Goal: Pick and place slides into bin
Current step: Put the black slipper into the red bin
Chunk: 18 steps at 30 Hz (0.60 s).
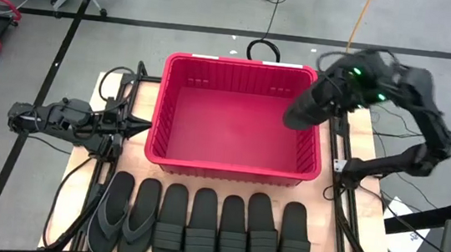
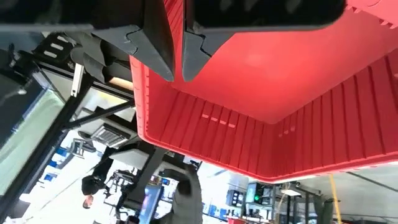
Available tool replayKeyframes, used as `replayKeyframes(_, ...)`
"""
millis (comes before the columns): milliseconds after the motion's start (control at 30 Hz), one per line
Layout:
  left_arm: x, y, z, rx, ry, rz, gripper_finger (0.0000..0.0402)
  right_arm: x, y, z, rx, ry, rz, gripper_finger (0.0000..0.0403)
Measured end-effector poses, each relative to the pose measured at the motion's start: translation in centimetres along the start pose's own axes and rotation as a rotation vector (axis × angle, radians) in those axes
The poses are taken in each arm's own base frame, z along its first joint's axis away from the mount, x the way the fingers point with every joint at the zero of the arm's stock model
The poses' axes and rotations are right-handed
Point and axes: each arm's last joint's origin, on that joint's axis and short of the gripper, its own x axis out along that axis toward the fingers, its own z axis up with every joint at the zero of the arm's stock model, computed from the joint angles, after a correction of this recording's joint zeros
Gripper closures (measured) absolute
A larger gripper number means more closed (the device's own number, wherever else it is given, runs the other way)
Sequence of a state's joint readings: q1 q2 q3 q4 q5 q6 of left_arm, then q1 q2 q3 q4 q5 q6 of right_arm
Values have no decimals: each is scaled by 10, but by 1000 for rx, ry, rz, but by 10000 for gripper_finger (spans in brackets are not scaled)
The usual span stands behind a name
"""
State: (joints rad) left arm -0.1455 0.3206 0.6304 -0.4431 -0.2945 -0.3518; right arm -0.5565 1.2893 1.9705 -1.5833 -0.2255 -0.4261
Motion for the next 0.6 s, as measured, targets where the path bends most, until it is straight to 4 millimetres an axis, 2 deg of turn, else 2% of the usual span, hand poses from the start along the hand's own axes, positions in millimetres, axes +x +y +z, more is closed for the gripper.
replayKeyframes(100, 0, 1, 0, -10, -11, 29, 376, 24, -23, 8, -58, -25, 149, 399)
replayKeyframes(200, 1, 2, 0, -8, -18, 70, 376, 48, -36, 14, -180, -38, 265, 399)
replayKeyframes(333, 3, 2, 0, -6, -16, 81, 376, 85, -50, 16, -252, 99, 266, 399)
replayKeyframes(600, 4, 0, -2, -10, 18, 32, 376, 154, -70, 0, -116, 340, 360, 399)
